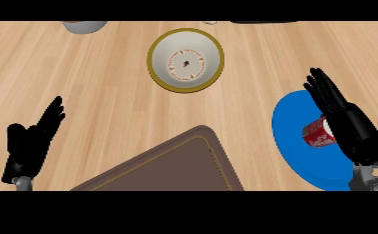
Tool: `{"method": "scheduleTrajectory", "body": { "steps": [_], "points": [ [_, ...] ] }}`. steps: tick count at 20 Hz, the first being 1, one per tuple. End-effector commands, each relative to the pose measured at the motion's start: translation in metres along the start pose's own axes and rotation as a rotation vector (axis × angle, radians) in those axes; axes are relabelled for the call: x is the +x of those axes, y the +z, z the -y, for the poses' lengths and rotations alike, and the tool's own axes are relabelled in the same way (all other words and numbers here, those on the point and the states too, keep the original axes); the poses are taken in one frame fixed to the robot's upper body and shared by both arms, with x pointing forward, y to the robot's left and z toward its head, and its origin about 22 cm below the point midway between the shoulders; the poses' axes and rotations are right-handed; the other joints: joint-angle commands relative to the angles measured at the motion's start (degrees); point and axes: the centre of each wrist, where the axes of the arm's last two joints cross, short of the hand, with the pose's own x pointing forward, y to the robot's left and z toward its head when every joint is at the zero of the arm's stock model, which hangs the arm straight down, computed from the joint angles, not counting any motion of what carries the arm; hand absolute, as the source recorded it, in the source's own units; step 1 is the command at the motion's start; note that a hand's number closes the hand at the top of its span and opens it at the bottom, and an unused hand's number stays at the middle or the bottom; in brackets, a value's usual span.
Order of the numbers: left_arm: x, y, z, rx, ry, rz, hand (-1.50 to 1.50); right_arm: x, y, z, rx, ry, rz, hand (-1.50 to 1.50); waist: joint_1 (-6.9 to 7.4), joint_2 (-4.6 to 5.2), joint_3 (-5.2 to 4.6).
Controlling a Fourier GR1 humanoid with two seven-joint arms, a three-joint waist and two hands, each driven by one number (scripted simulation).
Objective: Pick the can from the plate and place it in the bowl
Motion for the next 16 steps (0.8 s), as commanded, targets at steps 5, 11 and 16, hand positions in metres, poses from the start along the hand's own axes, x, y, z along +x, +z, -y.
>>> {"method": "scheduleTrajectory", "body": {
  "steps": [5, 11, 16],
  "points": [
    [0.073, -0.011, 0.072, -0.073, 0.134, 0.293, 0.00, 0.000, 0.025, 0.013, 0.255, 0.181, -0.143, 1.50, 1.03, 1.31, 0.27],
    [0.055, -0.002, 0.091, -0.109, 0.197, 0.282, 0.00, -0.029, 0.057, 0.021, -0.308, 0.192, 0.105, -1.50, -0.87, 1.09, 0.51],
    [0.077, -0.011, 0.103, -0.117, 0.202, 0.309, 0.00, -0.034, 0.087, 0.022, -0.314, 0.206, 0.322, -1.50, 1.15, 1.35, 0.35]
  ]
}}
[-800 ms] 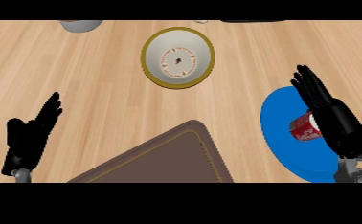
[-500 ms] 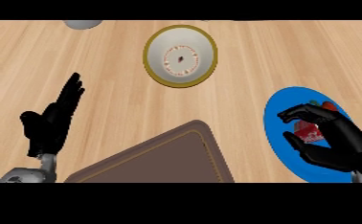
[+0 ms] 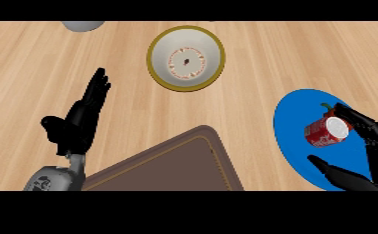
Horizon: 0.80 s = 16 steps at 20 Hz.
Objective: Pick the can from the plate and place it in the bowl
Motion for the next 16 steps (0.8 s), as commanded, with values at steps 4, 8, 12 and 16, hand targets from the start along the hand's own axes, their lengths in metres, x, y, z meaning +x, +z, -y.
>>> {"method": "scheduleTrajectory", "body": {
  "steps": [4, 8, 12, 16],
  "points": [
    [0.010, -0.017, 0.010, -0.036, 0.013, 0.028, 0.00, 0.049, 0.002, 0.037, -0.124, 0.129, 0.104, -1.50, 1.46, 0.29, -0.08],
    [0.006, -0.004, 0.005, -0.045, 0.003, 0.017, 0.00, 0.084, 0.010, 0.045, -0.112, 0.279, -0.014, -1.50, 1.44, 0.22, -0.15],
    [-0.005, -0.006, 0.009, -0.045, 0.019, 0.010, 0.00, 0.104, -0.017, 0.063, -0.070, 0.273, -0.124, -1.50, 1.94, 0.34, -0.09],
    [-0.001, -0.007, 0.021, -0.034, 0.009, 0.041, 0.00, 0.109, -0.027, 0.066, 0.015, 0.312, -0.281, -1.50, 1.99, 0.34, -0.10]
  ]
}}
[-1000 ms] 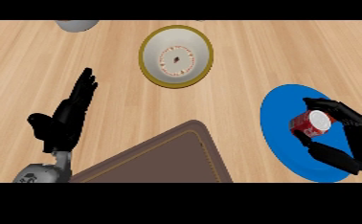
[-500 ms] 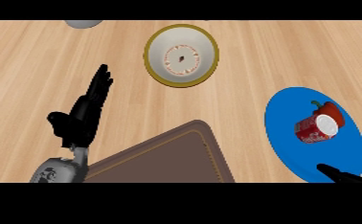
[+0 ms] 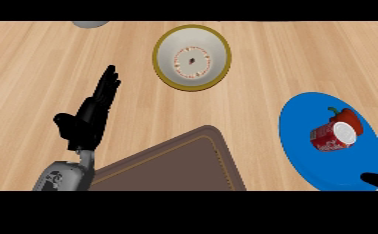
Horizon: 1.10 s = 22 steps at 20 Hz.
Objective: Pick the can from the plate and place it in the bowl
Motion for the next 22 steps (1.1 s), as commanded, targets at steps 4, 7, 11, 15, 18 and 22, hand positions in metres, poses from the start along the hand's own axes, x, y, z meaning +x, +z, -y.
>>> {"method": "scheduleTrajectory", "body": {
  "steps": [4, 7, 11, 15, 18, 22],
  "points": [
    [0.008, 0.002, -0.008, 0.004, -0.013, 0.009, 0.00, 0.006, -0.014, -0.002, 0.158, 0.100, -0.216, -1.50, 0.35, -0.01, 0.04],
    [0.005, -0.005, -0.001, -0.013, 0.010, -0.001, 0.00, 0.002, -0.029, 0.001, 0.206, 0.123, -0.279, -1.50, 0.28, 0.06, 0.05],
    [0.015, -0.002, -0.005, -0.010, -0.012, 0.010, 0.00, -0.031, -0.027, -0.016, 0.253, 0.134, -0.304, -1.50, 0.37, 0.04, 0.09],
    [-0.007, 0.000, -0.005, 0.020, 0.002, 0.001, 0.00, -0.040, 0.008, -0.030, 0.266, 0.085, -0.279, -1.50, -0.15, -0.05, 0.08],
    [0.021, -0.003, -0.019, -0.011, -0.013, 0.001, 0.00, -0.055, -0.002, -0.008, 0.267, 0.080, -0.283, -1.50, 0.06, -0.06, 0.09],
    [-0.014, 0.008, 0.000, 0.016, -0.024, -0.007, 0.00, -0.037, -0.003, 0.001, 0.268, -0.007, -0.227, -1.50, -0.07, -0.05, 0.06]
  ]
}}
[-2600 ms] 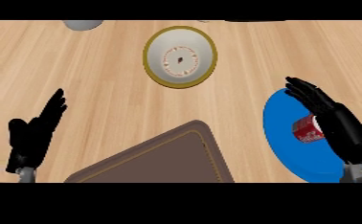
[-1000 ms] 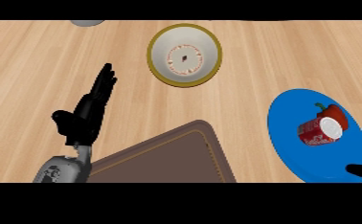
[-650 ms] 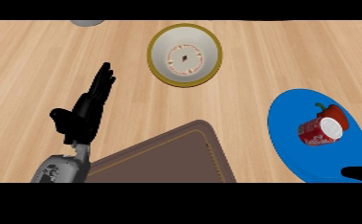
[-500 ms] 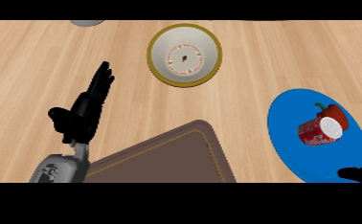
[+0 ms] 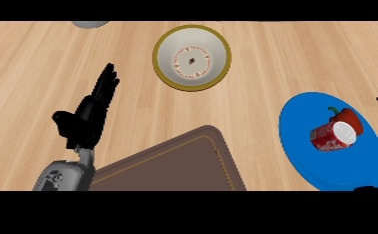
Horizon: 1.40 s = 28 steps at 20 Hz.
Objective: Pick the can from the plate and place it in the bowl
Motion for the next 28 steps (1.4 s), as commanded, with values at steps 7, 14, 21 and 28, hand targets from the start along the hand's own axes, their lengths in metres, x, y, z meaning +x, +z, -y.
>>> {"method": "scheduleTrajectory", "body": {
  "steps": [7, 14, 21, 28],
  "points": [
    [-0.009, 0.009, -0.002, -0.016, 0.008, -0.020, 0.00, -0.007, 0.018, 0.005, 0.009, -0.116, 0.050, -1.50, -0.02, -0.02, -0.02],
    [0.010, -0.003, 0.011, -0.012, 0.009, -0.003, 0.00, -0.028, -0.005, -0.027, 0.031, -0.182, 0.013, -1.50, 0.05, 0.02, -0.01],
    [-0.003, -0.007, 0.015, -0.012, 0.002, -0.011, 0.00, -0.050, 0.010, -0.030, 0.009, -0.209, -0.021, -1.50, -0.18, 0.01, -0.02],
    [0.007, -0.002, 0.010, -0.018, -0.008, -0.006, 0.00, -0.060, -0.054, -0.043, 0.007, -0.094, -0.031, -1.50, 0.56, 0.09, 0.01]
  ]
}}
